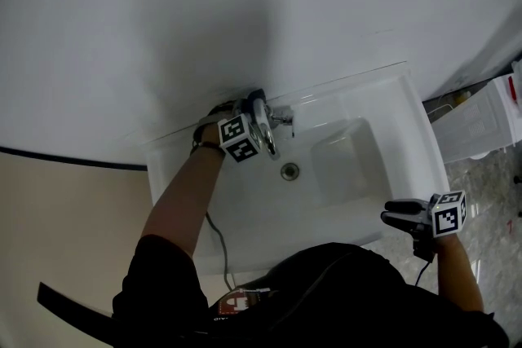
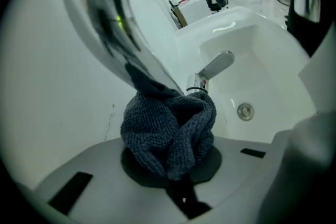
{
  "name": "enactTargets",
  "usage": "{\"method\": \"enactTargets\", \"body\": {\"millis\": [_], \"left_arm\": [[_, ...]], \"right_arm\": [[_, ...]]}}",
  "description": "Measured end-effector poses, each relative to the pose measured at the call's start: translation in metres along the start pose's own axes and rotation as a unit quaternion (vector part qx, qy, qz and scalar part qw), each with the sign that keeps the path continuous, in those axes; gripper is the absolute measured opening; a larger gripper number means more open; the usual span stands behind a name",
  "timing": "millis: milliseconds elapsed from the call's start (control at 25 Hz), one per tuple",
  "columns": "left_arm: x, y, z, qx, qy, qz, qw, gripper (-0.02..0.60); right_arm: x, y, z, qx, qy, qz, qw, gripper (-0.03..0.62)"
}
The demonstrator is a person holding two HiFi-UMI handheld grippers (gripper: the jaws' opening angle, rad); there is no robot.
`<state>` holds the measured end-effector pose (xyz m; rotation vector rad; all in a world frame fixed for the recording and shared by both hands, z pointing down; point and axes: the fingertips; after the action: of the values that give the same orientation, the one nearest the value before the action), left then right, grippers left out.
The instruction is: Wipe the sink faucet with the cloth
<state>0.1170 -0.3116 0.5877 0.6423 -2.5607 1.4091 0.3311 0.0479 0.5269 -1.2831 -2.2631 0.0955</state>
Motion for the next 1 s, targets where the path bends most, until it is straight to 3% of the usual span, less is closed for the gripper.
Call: {"method": "enactTargets", "body": {"millis": [80, 160, 280, 360, 440, 600, 680, 720, 800, 920, 1000], "left_arm": [[-0.005, 0.003, 0.007, -0.019, -0.056, -0.007, 0.9982, 0.026], [-0.018, 0.020, 0.021, -0.048, -0.102, -0.041, 0.9928, 0.027], [-0.044, 0.053, 0.044, -0.077, -0.197, -0.089, 0.9734, 0.027], [-0.056, 0.073, 0.049, -0.074, -0.293, -0.077, 0.9501, 0.027], [-0.064, 0.089, 0.049, -0.067, -0.381, -0.053, 0.9206, 0.027], [-0.093, 0.116, 0.048, -0.097, -0.497, -0.040, 0.8615, 0.027], [-0.103, 0.130, 0.040, -0.093, -0.530, -0.028, 0.8424, 0.028], [-0.109, 0.138, 0.033, -0.088, -0.537, -0.028, 0.8386, 0.027], [-0.127, 0.152, 0.012, -0.085, -0.529, -0.046, 0.8433, 0.026], [-0.154, 0.158, -0.026, -0.081, -0.488, -0.094, 0.8638, 0.026], [-0.158, 0.148, -0.063, -0.049, -0.459, -0.120, 0.8790, 0.025]], "right_arm": [[-0.001, 0.000, 0.000, 0.002, 0.001, -0.004, 1.000, 0.184], [-0.002, 0.001, -0.001, 0.003, 0.002, -0.013, 1.000, 0.184], [-0.006, 0.004, -0.002, 0.004, 0.008, -0.022, 1.000, 0.184], [-0.009, 0.002, 0.004, -0.001, 0.010, -0.025, 1.000, 0.184], [-0.010, -0.002, 0.012, -0.011, 0.014, -0.022, 1.000, 0.184], [-0.010, -0.007, 0.020, -0.022, 0.022, -0.019, 0.999, 0.184], [-0.010, -0.008, 0.022, -0.025, 0.022, -0.021, 0.999, 0.184], [-0.010, -0.008, 0.023, -0.027, 0.023, -0.021, 0.999, 0.184], [-0.009, -0.009, 0.027, -0.030, 0.024, -0.019, 0.999, 0.184], [-0.004, -0.011, 0.035, -0.038, 0.032, -0.011, 0.999, 0.184], [0.001, -0.013, 0.041, -0.042, 0.035, -0.002, 0.999, 0.184]]}}
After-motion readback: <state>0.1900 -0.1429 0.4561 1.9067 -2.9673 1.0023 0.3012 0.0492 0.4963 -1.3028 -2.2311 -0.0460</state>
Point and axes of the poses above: the fingertips, and each gripper's own axes: y backward along the fingers, z to its left, x out of its underside, and after that the axes turned 9 degrees about -z, right-handed
